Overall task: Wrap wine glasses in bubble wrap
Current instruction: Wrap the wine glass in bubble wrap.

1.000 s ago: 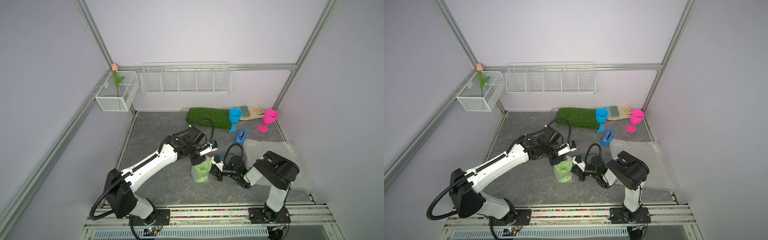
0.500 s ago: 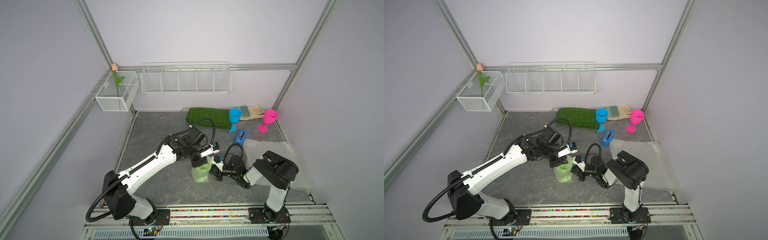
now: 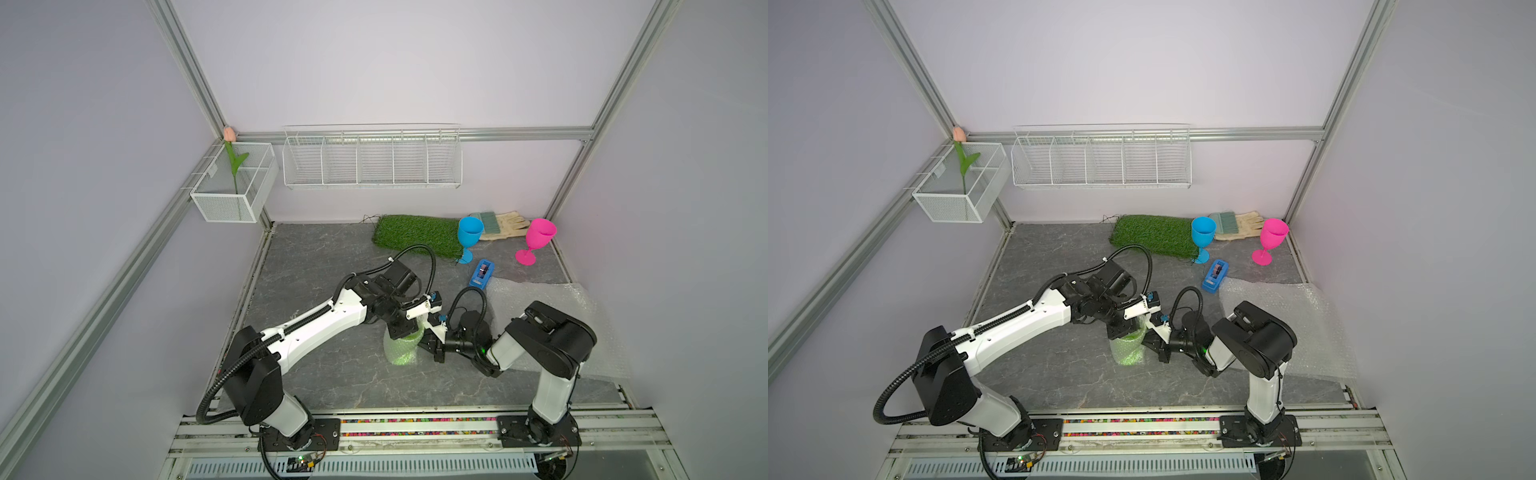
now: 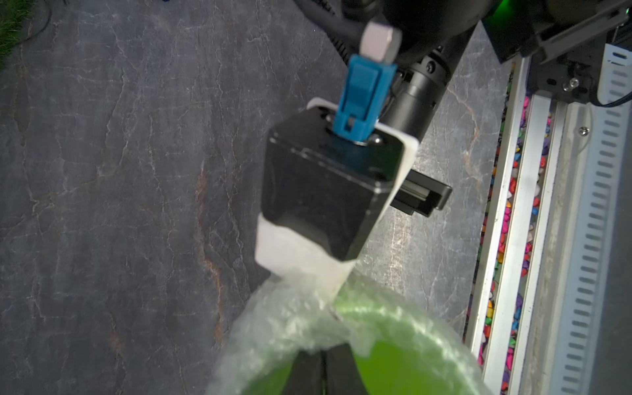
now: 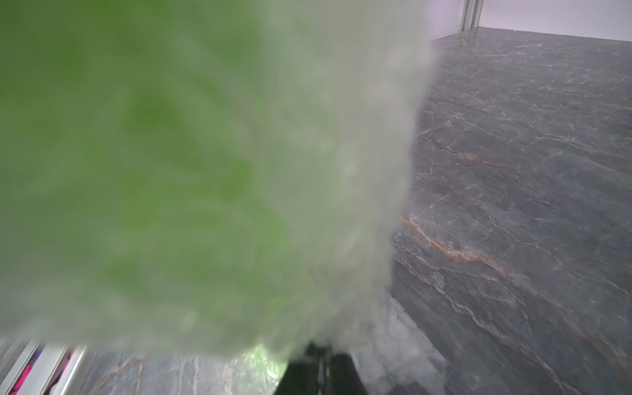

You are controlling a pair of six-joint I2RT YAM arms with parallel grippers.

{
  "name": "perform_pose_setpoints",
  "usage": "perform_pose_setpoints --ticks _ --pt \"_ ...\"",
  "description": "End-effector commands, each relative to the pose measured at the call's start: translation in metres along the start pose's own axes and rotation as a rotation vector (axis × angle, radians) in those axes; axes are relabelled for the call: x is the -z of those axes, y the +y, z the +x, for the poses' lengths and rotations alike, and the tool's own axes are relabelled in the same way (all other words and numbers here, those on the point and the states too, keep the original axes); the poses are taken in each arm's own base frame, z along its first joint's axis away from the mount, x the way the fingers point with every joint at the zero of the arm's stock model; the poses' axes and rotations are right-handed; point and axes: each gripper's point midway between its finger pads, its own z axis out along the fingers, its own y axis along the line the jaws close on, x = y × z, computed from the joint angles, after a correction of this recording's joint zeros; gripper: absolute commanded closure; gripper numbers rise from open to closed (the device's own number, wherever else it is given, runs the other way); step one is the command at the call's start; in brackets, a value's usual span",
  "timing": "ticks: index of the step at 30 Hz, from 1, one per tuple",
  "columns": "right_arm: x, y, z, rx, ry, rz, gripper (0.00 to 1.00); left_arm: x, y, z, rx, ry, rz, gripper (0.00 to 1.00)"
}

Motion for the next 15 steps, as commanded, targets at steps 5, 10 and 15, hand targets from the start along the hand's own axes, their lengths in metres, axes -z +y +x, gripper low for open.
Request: perform_pose_setpoints --ticks 5,10,15 --pt "-0.002 0.000 0.004 -0.002 0.013 -0.021 0.93 -0.042 -0.015 0.072 0.101 0.280 0.091 0.99" --pt "-0.003 0.000 0.004 -0.004 0.013 -0.021 0.93 -0.023 -0.008 0.054 0.094 0.234 0.039 0.81" --pt "-0.002 0.000 0.005 -0.004 0.013 -0.021 0.93 0.028 0.002 0.009 0.070 0.098 -0.052 0.65"
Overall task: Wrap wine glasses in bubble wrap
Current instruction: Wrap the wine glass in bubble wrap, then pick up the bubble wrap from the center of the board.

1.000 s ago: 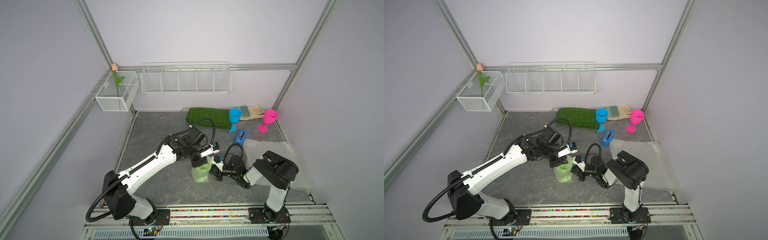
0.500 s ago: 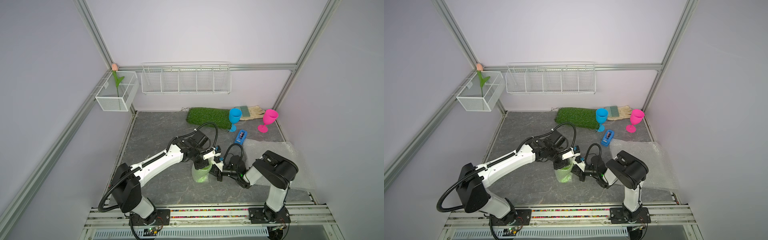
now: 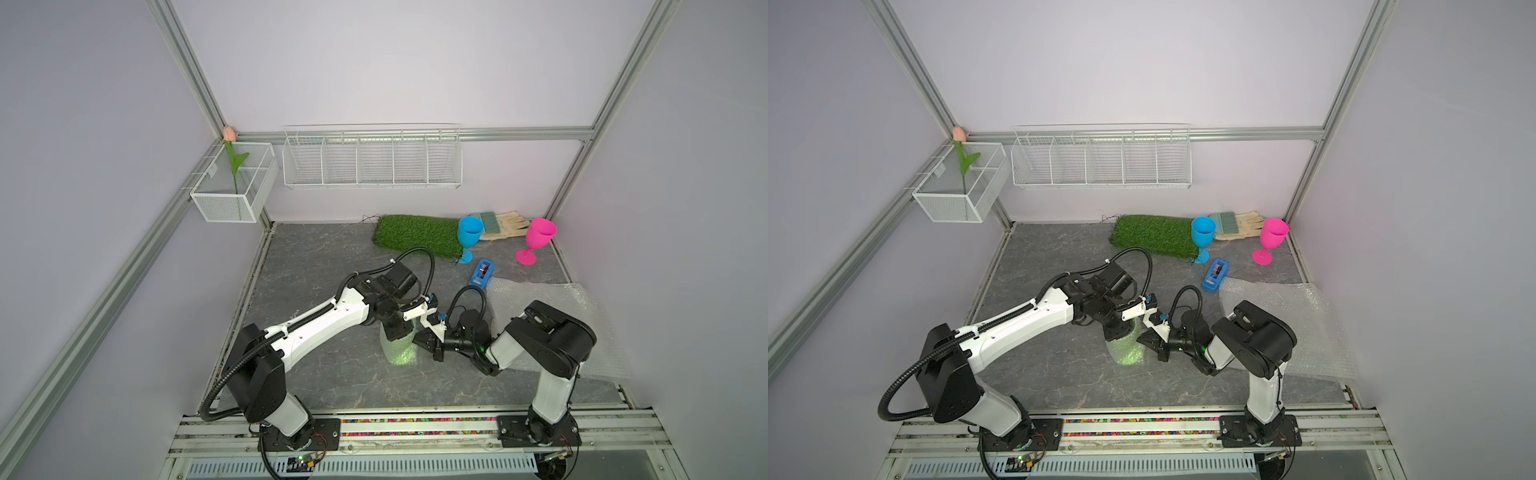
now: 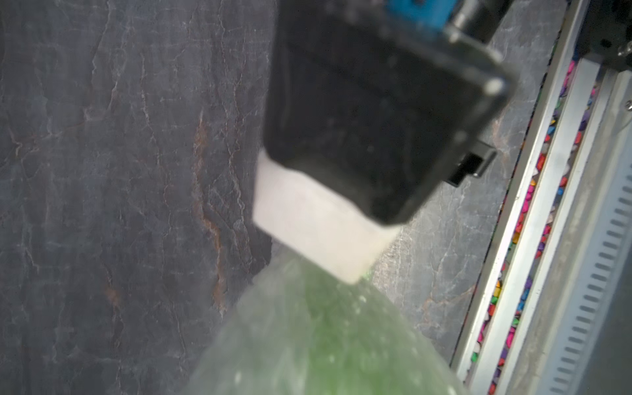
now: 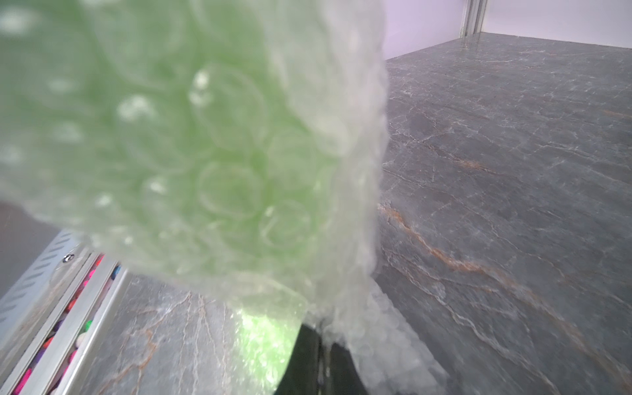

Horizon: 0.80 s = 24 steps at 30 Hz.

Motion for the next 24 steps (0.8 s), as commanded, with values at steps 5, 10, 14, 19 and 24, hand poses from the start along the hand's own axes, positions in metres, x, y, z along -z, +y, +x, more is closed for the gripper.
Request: perform_pose_setpoints --ticks 5,10,14,19,24 --pt "0.001 0.001 0.008 -0.006 0.014 -0.012 0.93 0.069 0.008 -0.029 0.039 -0.070 -0.095 0.59" --pt "0.000 0.000 0.009 -0.008 0.015 -0.012 0.93 0.099 0.025 -0.029 0.218 -0.150 -0.242 0.58" --pt "0.000 0.000 0.009 -0.008 0.014 -0.010 0.93 0.117 0.046 -0.013 0.525 -0.243 -0.401 0.59" --pt "-0.001 0.001 0.011 -0.013 0.020 -0.016 0.93 0.112 0.035 0.013 0.804 -0.136 -0.363 0.45" --pt "-0.001 0.000 0.011 -0.013 0.020 -0.019 0.93 0.077 0.019 0.022 0.914 -0.035 -0.255 0.48"
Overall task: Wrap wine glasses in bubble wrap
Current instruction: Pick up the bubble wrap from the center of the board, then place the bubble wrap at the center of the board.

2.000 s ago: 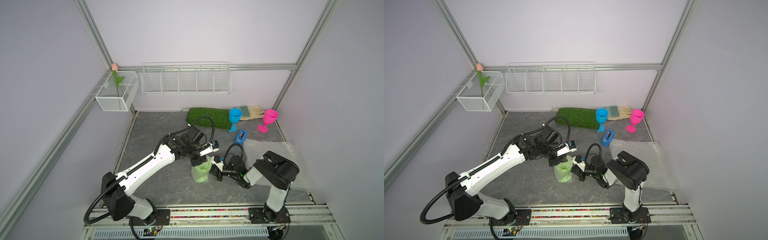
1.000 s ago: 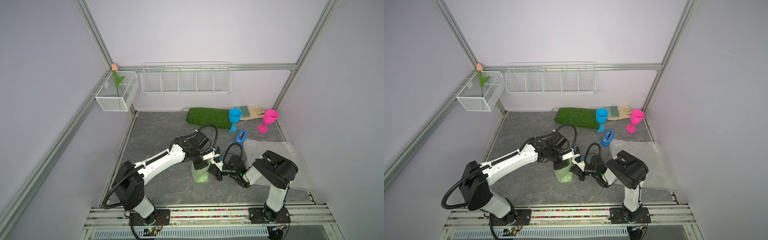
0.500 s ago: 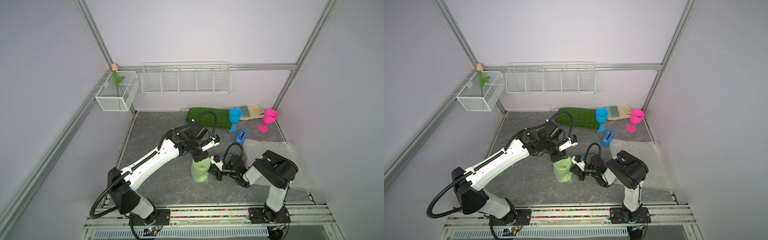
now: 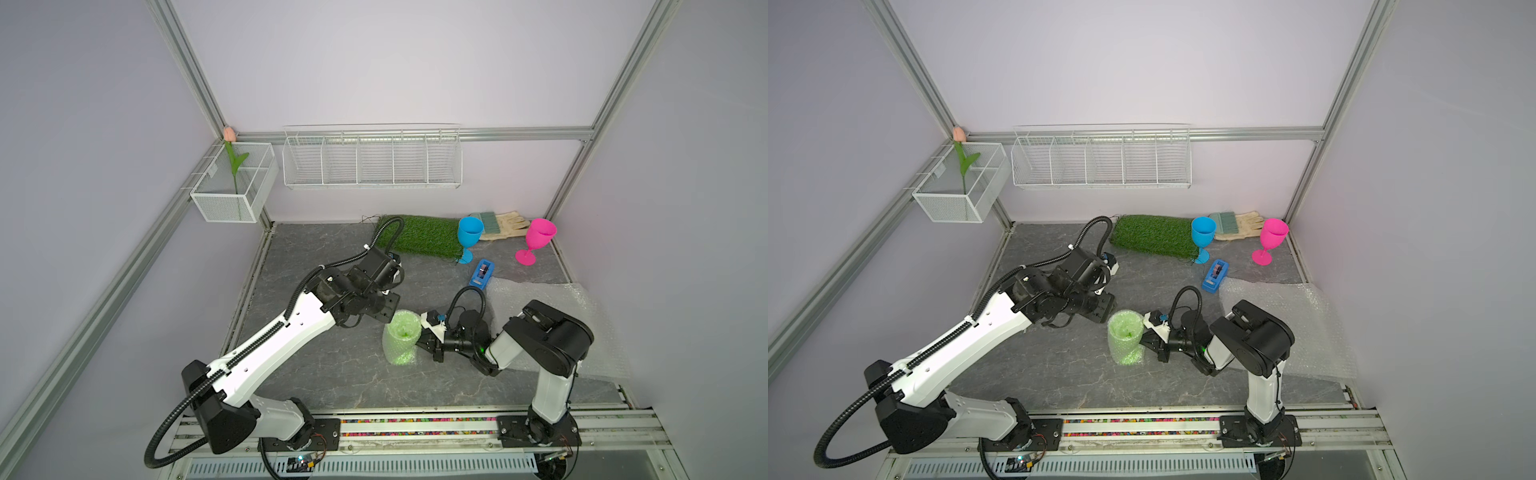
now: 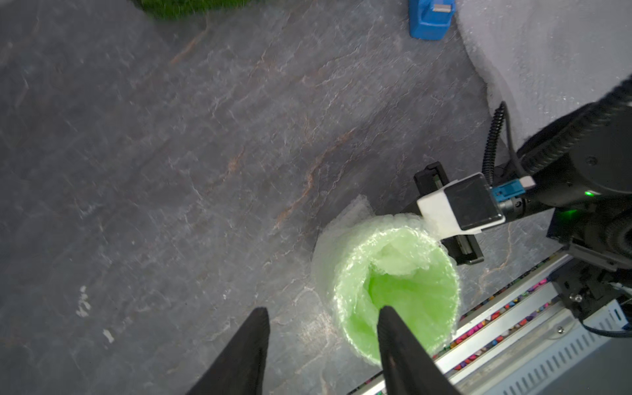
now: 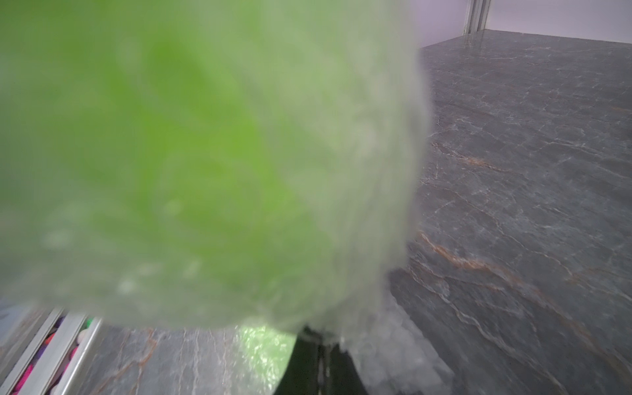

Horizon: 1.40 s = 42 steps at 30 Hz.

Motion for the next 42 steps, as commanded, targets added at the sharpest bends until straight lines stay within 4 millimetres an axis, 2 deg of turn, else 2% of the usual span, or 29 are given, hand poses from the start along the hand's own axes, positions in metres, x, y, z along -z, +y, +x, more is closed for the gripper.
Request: perform_pose_setpoints --ticks 1,4,10,15,16,20,23,26,33,37,42 --pt "0.000 -0.001 0.007 -0.011 0.017 -0.010 0.93 -0.018 -0.001 0.031 0.159 0.150 -0.006 0.50" --pt "0.000 0.000 0.008 -0.010 0.018 -0.011 0.93 -0.033 0.002 0.046 0.186 0.211 -0.031 0.56" --pt "0.000 0.000 0.008 -0.010 0.016 -0.009 0.93 -0.051 0.000 0.058 0.196 0.258 -0.026 0.69" --pt "0.002 -0.003 0.005 -0.014 0.004 0.005 0.93 -0.053 0.006 0.056 0.184 0.265 -0.068 0.86" --pt "0.004 -0.004 0.002 -0.014 -0.004 0.016 0.91 -0.050 0.009 0.054 0.184 0.259 -0.089 0.88" --pt "0.016 -0.009 -0.011 -0.026 -0.028 0.071 0.70 -0.037 0.028 0.040 0.159 0.233 -0.198 0.92" --pt "0.023 -0.006 -0.021 -0.020 -0.019 0.093 0.64 -0.032 0.043 0.026 0.142 0.221 -0.234 0.93" --pt "0.030 -0.001 -0.030 -0.012 0.022 0.102 0.55 -0.027 0.066 0.006 0.151 0.198 -0.261 0.94" --pt "0.052 0.005 -0.061 0.033 0.137 0.177 0.54 -0.024 0.143 -0.055 0.221 0.134 -0.312 0.96" --pt "0.066 0.001 -0.082 0.006 0.193 0.267 0.55 -0.039 0.191 -0.075 0.261 0.166 -0.367 0.96" --pt "0.082 0.002 -0.102 -0.017 0.216 0.337 0.56 -0.053 0.236 -0.098 0.329 0.155 -0.362 0.97"
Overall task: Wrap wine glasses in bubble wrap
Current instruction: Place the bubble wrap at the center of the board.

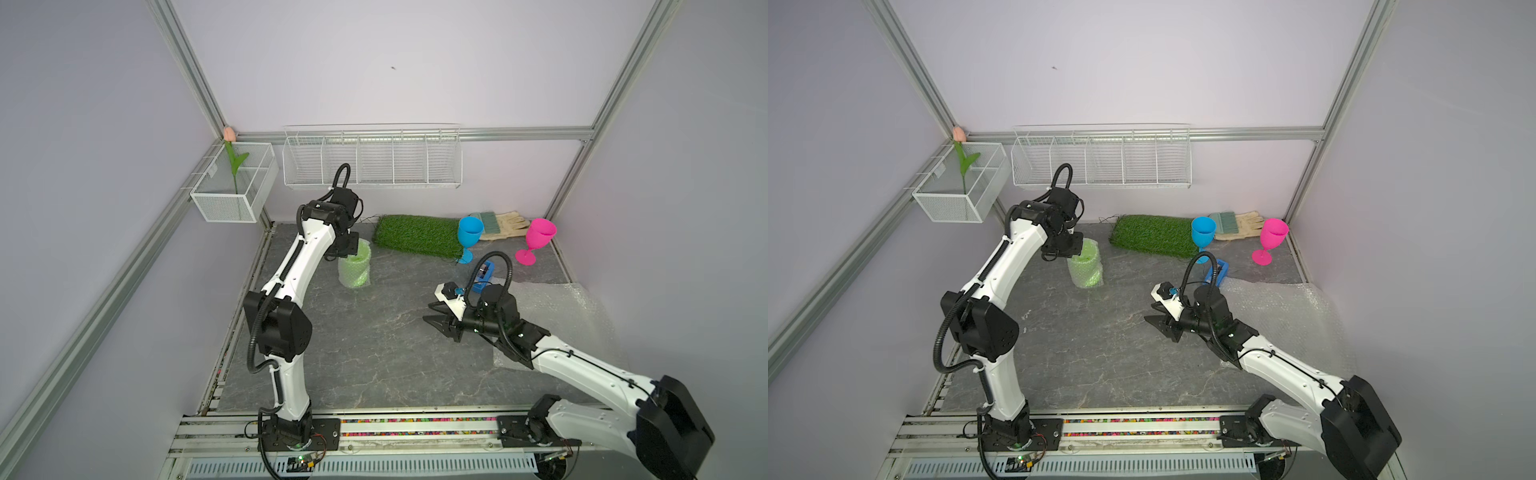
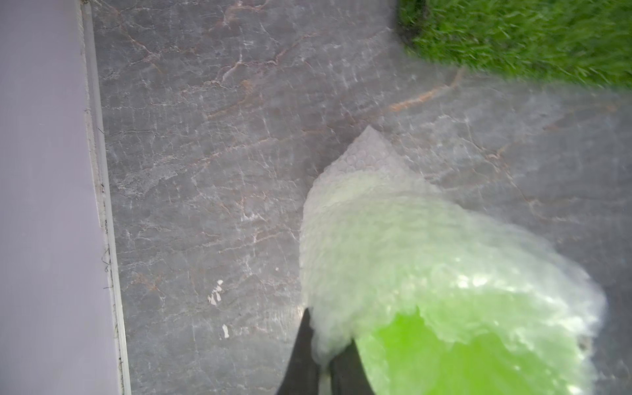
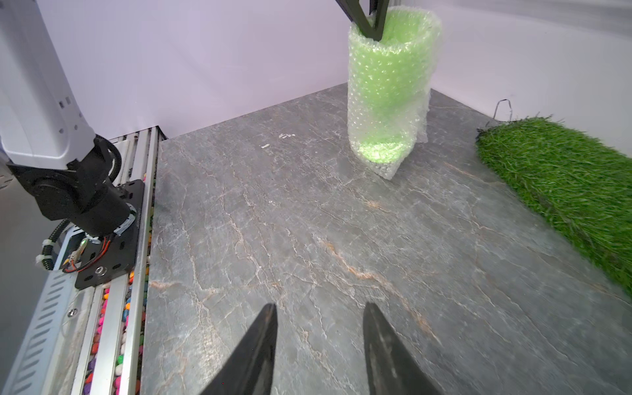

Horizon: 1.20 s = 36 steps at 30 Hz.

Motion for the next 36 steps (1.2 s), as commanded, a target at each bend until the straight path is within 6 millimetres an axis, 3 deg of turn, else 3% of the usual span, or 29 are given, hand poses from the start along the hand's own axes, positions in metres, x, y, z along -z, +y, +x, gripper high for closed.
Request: perform_pose_setpoints --ticks 1,5,9,17,20,24,29,36 --pt "0.012 -0.002 0.020 -0.047 0.131 0.055 0.56 -0.004 0.018 -0.011 -0.003 0.025 -0.002 0.96" --pt "0.021 -0.001 0.013 -0.045 0.128 0.073 0.56 -0.018 0.030 -0.038 0.020 -0.006 -0.011 0.96" --pt "0.023 -0.002 0.015 -0.052 0.156 0.087 0.59 -0.037 0.026 -0.051 0.031 -0.001 0.027 0.95" --pt "0.021 -0.005 0.022 -0.056 0.193 0.108 0.61 -0.086 0.018 -0.039 0.040 0.098 0.075 0.91" --pt "0.021 -0.005 0.021 -0.053 0.198 0.106 0.61 -0.095 0.019 -0.037 0.044 0.112 0.078 0.85" --pt "0.023 -0.005 0.017 -0.042 0.200 0.111 0.61 -0.080 0.019 -0.048 0.048 0.061 0.090 0.68" --pt "0.025 -0.007 0.014 -0.032 0.210 0.122 0.61 -0.046 0.025 -0.064 0.057 -0.037 0.081 0.51" --pt "0.028 -0.010 0.010 -0.027 0.210 0.147 0.60 -0.012 0.027 -0.072 0.062 -0.109 0.104 0.46"
